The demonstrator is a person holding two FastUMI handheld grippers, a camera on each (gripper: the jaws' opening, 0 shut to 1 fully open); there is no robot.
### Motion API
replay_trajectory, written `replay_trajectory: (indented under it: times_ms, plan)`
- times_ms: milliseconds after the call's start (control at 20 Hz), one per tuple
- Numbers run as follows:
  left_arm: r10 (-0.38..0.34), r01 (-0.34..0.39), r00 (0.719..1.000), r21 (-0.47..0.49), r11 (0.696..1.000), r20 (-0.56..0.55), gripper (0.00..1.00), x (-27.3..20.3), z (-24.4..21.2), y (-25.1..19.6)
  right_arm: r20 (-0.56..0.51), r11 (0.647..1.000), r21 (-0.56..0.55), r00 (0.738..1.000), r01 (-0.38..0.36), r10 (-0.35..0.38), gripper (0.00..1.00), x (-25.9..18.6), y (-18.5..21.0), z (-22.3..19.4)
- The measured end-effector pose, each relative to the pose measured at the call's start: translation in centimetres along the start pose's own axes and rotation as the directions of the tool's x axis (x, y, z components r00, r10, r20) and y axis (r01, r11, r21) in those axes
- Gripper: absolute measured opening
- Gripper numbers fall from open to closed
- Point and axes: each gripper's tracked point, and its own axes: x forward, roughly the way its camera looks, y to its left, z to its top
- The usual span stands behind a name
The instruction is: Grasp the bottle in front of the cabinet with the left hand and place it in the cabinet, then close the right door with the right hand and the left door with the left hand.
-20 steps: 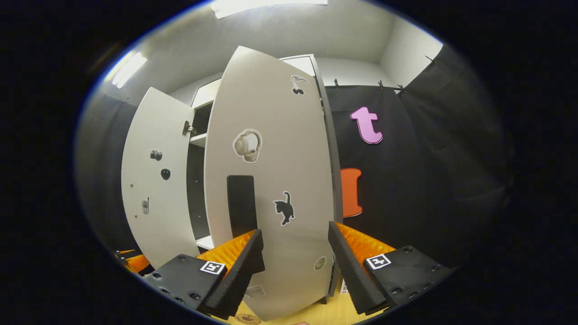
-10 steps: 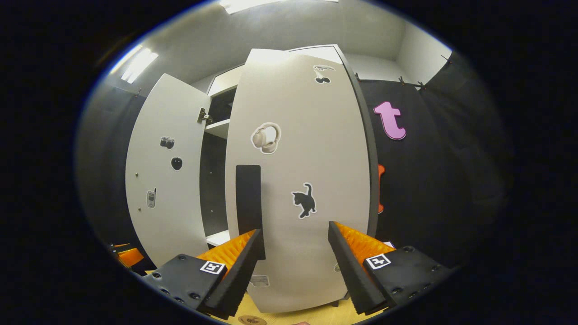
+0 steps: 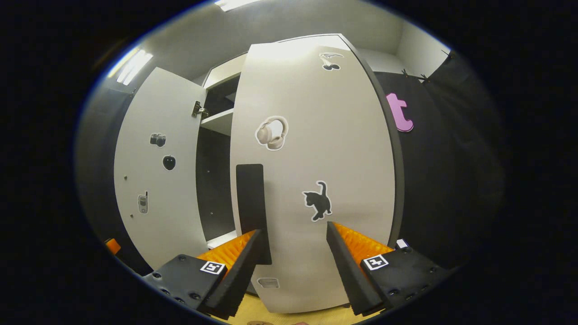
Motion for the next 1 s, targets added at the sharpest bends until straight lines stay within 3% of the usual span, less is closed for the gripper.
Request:
replay_trajectory:
  times_ms: [250, 600, 800, 1000]
  plan:
    - [0.061, -0.062, 0.998, 0.052, 0.997, 0.015, 0.94, 0.7, 1.0, 3.1, 0.001, 1.000, 0.007, 1.000, 0.019, -0.019, 0.95, 2.0, 0.4, -0.3]
    - [0.060, -0.060, 0.998, 0.034, 0.998, -0.012, 0.94, 2.1, 1.0, 4.2, 0.020, 0.998, -0.026, 0.998, 0.052, -0.051, 0.95, 4.4, 0.6, -0.2]
    - [0.061, -0.061, 0.998, 0.018, 0.998, 0.000, 0.92, 4.2, 2.4, 4.4, 0.015, 0.997, -0.024, 0.997, 0.073, -0.072, 0.95, 3.4, 0.5, -0.1]
    - [0.031, -0.033, 0.998, 0.058, 0.998, 0.047, 0.94, 7.5, 5.1, 3.9, -0.010, 0.996, -0.036, 0.996, 0.087, -0.088, 0.95, -0.7, 0.2, -0.9]
